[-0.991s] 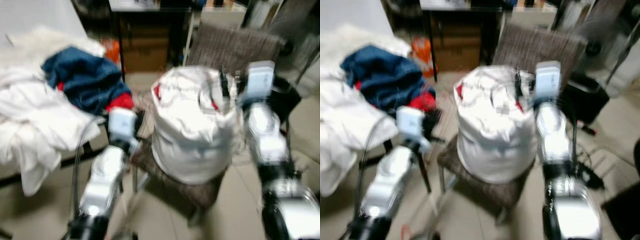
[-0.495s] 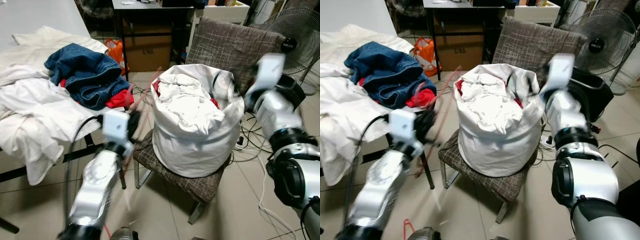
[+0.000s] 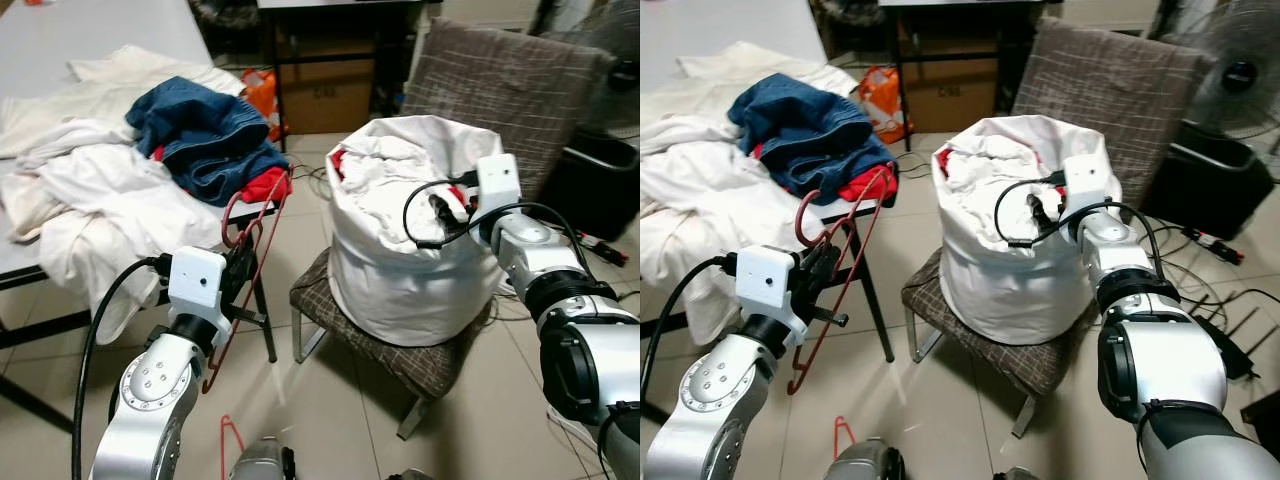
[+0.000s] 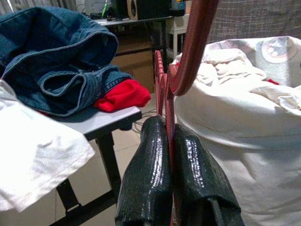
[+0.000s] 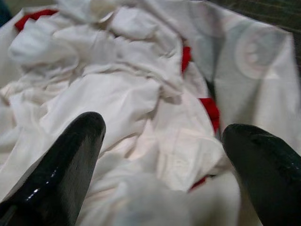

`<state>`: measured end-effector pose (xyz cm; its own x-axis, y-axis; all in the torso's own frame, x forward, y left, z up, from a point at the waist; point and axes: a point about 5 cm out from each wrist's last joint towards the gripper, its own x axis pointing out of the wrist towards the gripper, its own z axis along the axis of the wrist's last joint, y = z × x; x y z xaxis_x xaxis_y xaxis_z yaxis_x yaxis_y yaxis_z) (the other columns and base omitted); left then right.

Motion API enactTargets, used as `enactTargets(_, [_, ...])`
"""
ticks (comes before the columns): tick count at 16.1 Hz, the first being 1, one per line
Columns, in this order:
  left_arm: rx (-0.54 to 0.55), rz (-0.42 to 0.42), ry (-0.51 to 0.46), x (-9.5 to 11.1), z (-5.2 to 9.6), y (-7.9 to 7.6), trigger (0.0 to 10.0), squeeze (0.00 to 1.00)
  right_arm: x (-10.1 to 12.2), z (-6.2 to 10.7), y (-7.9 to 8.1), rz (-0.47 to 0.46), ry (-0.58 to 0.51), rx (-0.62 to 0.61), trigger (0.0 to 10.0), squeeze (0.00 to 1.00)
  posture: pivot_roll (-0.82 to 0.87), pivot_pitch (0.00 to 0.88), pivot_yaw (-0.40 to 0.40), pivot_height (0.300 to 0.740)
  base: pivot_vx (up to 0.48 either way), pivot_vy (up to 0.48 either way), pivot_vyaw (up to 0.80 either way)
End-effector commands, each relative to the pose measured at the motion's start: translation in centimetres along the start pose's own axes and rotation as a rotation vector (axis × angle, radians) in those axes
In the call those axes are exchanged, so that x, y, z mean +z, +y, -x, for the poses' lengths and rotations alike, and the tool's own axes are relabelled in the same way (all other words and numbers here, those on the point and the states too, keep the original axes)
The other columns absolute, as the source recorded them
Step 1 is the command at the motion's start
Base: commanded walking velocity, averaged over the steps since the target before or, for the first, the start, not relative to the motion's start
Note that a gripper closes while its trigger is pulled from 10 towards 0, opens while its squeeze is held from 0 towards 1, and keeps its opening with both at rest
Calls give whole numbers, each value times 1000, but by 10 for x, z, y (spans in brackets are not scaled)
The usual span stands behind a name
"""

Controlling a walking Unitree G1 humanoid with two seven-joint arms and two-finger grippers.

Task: Hang hanger

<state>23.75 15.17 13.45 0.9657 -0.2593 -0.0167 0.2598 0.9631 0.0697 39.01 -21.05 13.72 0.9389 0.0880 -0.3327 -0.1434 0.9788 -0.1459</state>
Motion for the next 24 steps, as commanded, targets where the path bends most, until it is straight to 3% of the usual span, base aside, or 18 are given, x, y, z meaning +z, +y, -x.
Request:
enactTargets(1, [7, -1, -5, 4, 3, 2, 10000, 0, 6, -1, 0, 39, -11, 1, 10000, 0, 303, 114, 43, 716, 0, 0, 0])
enactTargets(5, [8, 0, 23, 7, 9, 2, 10000, 0, -13, -2, 20, 122, 55, 141, 10000, 0, 314, 132, 45, 716, 0, 0, 0])
enactTargets(9, [6, 4, 35, 8, 6, 1, 10000, 0, -30, 0, 34, 129, 117, 256, 10000, 0, 308, 121, 40, 716, 0, 0, 0])
enactTargets(10, [4, 7, 37, 8, 6, 0, 10000, 0, -33, 1, 39, 142, 130, 311, 0, 0, 304, 119, 39, 716, 0, 0, 0])
enactTargets(12, [-1, 16, 37, 8, 3, -2, 10000, 0, -39, 3, 45, 167, 151, 396, 0, 0, 296, 117, 39, 716, 0, 0, 0])
enactTargets(18, [-20, 34, 24, 7, -7, -9, 10000, 0, -41, 2, 37, 74, 121, 280, 0, 0, 253, 106, 27, 716, 0, 0, 0])
enactTargets(21, [-41, 41, 9, 9, -15, -14, 10000, 0, -34, 0, 40, -40, 60, 228, 0, 0, 237, 91, 21, 716, 0, 0, 0])
enactTargets(24, [-35, 41, 1, 9, -20, -12, 10000, 0, -12, -4, 40, -150, -58, 196, 0, 0, 225, 77, 16, 716, 0, 0, 0])
